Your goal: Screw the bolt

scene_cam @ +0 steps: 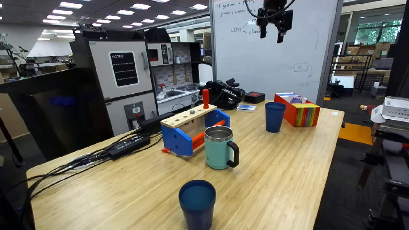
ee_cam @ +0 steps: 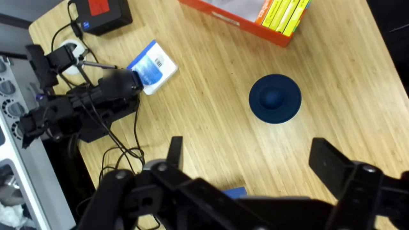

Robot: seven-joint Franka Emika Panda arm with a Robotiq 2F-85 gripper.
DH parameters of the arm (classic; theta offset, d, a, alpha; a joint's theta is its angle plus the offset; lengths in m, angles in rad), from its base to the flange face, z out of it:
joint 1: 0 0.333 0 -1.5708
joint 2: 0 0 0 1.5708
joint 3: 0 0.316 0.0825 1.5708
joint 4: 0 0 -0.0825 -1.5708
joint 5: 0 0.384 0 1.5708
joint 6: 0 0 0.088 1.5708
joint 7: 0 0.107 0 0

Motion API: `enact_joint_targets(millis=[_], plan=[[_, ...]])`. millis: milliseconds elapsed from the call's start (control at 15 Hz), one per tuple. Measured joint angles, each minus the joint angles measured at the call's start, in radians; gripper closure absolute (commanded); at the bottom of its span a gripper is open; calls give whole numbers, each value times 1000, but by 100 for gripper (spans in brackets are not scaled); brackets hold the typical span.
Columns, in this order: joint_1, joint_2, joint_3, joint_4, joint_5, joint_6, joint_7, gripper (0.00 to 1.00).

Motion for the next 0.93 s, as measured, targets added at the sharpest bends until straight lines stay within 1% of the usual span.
enact_joint_targets(millis=[200,333,800,933], plan=[[3,51,36,57,36,22,-86,0],[3,69,46,78,47,22,-129,0],[-1,73,46,83,48,21,-145,0],[-1,86,49,82,48,39,-145,0]])
